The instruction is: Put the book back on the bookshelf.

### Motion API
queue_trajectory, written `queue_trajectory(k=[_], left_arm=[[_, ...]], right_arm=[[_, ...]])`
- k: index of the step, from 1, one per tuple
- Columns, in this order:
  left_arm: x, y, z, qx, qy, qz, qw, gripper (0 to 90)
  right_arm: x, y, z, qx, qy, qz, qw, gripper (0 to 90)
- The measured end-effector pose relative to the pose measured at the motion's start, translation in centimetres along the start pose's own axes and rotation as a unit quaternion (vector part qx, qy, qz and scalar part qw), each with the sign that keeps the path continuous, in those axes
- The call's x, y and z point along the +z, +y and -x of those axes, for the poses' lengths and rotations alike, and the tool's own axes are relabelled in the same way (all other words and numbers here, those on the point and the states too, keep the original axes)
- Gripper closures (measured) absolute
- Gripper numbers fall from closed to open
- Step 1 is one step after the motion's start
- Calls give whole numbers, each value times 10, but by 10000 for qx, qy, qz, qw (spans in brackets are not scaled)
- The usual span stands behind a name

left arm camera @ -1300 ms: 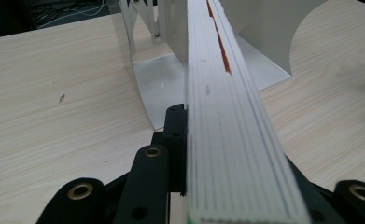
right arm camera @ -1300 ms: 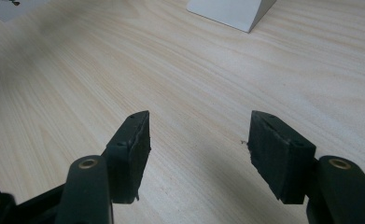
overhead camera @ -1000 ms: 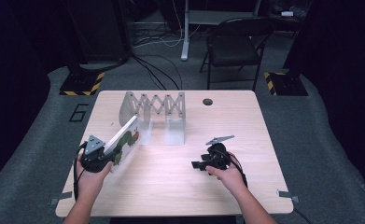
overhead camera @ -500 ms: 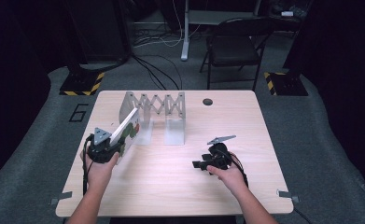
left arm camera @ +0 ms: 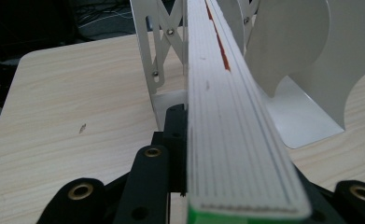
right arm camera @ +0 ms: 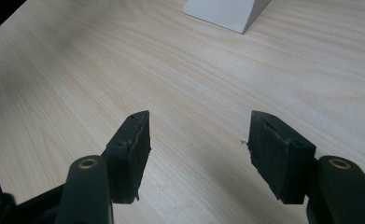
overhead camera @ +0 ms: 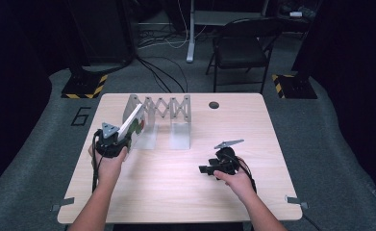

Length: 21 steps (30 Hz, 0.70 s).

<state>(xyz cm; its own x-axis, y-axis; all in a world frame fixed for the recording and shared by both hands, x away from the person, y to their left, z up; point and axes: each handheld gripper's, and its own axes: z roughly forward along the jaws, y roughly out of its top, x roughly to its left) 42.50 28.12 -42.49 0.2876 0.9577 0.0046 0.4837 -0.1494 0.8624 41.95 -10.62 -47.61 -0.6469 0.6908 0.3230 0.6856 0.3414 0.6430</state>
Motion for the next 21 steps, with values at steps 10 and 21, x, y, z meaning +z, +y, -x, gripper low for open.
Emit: queue_trajectory(k=[10, 21], left_arm=[[16, 4, 1, -32, 179, -55, 9998, 757], [26, 4, 2, -243, 210, 42, 9995, 757]], right_arm=[[-1, 0, 1, 38, -15, -39, 10000, 388], [-2, 0, 2, 21, -23, -22, 10000, 388]])
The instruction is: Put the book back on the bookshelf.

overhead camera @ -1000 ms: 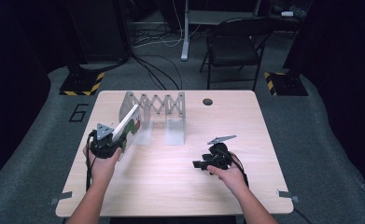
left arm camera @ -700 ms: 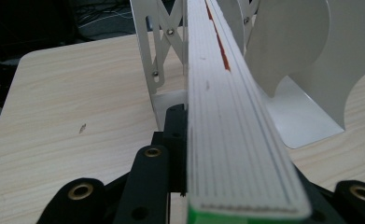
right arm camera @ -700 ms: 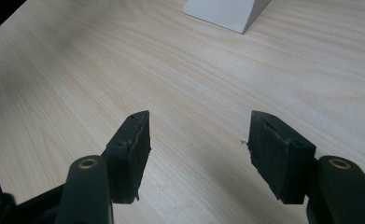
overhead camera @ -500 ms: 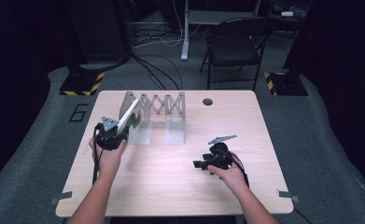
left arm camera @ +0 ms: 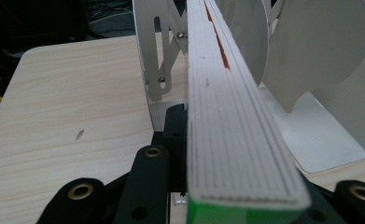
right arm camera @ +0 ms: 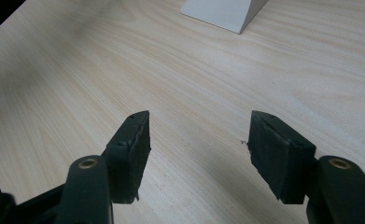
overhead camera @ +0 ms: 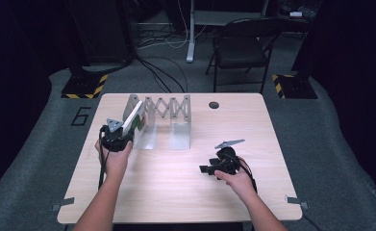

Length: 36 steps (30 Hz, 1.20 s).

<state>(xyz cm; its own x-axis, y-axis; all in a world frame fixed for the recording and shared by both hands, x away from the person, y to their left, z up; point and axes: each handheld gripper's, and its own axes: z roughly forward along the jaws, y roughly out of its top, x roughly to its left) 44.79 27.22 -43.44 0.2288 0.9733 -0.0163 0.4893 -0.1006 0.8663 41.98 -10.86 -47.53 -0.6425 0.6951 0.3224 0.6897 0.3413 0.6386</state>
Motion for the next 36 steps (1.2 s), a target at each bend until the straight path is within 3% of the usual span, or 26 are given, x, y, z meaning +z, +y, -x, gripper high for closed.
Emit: queue_trajectory(k=[36], left_arm=[[14, -5, 0, -53, 95, 3, 9999, 757]], right_arm=[[1, -1, 0, 15, 19, -29, 10000, 387]])
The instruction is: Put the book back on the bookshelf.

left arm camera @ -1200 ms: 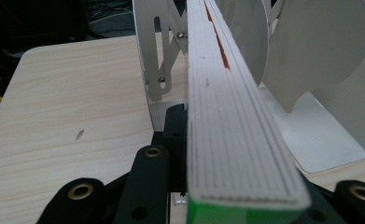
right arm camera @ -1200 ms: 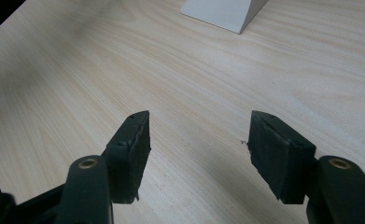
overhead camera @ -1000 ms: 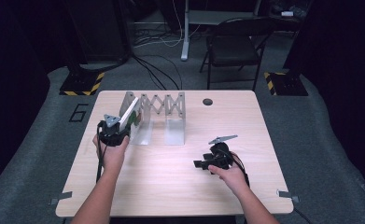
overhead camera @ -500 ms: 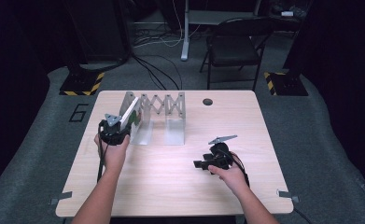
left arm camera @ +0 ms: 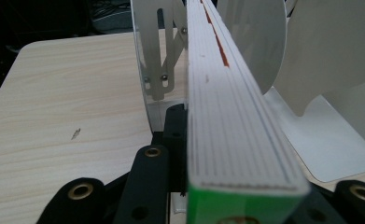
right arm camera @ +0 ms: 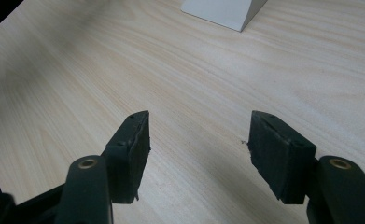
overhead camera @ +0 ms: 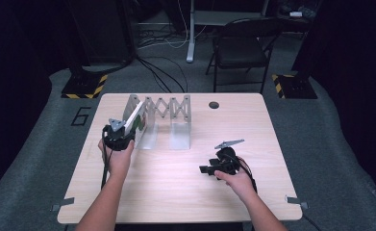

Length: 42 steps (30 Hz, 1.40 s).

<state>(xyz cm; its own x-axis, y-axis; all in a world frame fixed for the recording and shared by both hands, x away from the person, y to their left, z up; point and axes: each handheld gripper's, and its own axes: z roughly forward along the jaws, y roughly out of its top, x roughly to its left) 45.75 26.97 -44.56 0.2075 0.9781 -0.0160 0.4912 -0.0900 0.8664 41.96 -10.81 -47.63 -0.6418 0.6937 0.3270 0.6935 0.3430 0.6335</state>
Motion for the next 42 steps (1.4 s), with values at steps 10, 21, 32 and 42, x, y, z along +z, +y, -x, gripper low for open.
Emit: queue_trajectory(k=[10, 21, 32, 42], left_arm=[[5, -5, 3, 9, 40, 11, 10000, 757], [9, -10, 2, 3, 61, -86, 9999, 756], [12, -12, 6, 17, 158, -103, 9998, 754], [16, -15, 8, 84, 209, -244, 9994, 752]], right_arm=[[0, 0, 0, 20, 0, 0, 10000, 387], [1, 0, 0, 20, 3, -8, 10000, 387], [0, 0, 0, -17, -8, -8, 10000, 387], [1, 0, 0, -32, -8, -31, 10000, 385]])
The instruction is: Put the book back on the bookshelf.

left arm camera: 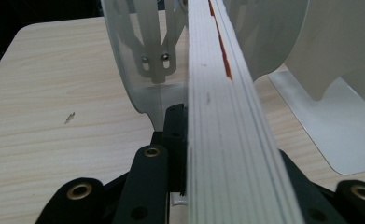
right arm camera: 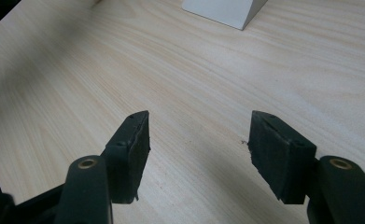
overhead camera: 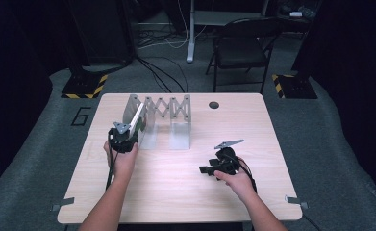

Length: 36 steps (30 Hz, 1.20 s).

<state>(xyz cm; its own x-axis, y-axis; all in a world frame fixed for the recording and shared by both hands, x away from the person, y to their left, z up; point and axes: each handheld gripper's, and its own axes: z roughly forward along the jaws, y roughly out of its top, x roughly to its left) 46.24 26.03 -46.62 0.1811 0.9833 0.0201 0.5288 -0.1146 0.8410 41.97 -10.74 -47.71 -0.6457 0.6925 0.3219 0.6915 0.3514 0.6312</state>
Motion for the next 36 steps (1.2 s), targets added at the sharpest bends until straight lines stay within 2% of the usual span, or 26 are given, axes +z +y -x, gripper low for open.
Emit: queue_trajectory(k=[7, 10, 27, 34, 36], left_arm=[[3, -1, 0, -36, 13, -27, 10000, 750], [5, -2, 0, -8, 13, -128, 9999, 747], [4, -2, -1, -7, 55, -113, 9999, 718], [-4, 2, 2, -26, 56, 172, 9998, 677], [-7, 3, 2, -18, 72, 186, 9998, 666]], right_arm=[[0, 0, 0, 1, 7, 15, 10000, 385], [-1, 0, 0, 27, 5, 20, 10000, 385], [-1, 0, 1, -10, 4, 22, 10000, 384], [0, 0, 1, -4, 4, 15, 10000, 384], [0, 0, 0, 18, 10, 9, 10000, 384]])
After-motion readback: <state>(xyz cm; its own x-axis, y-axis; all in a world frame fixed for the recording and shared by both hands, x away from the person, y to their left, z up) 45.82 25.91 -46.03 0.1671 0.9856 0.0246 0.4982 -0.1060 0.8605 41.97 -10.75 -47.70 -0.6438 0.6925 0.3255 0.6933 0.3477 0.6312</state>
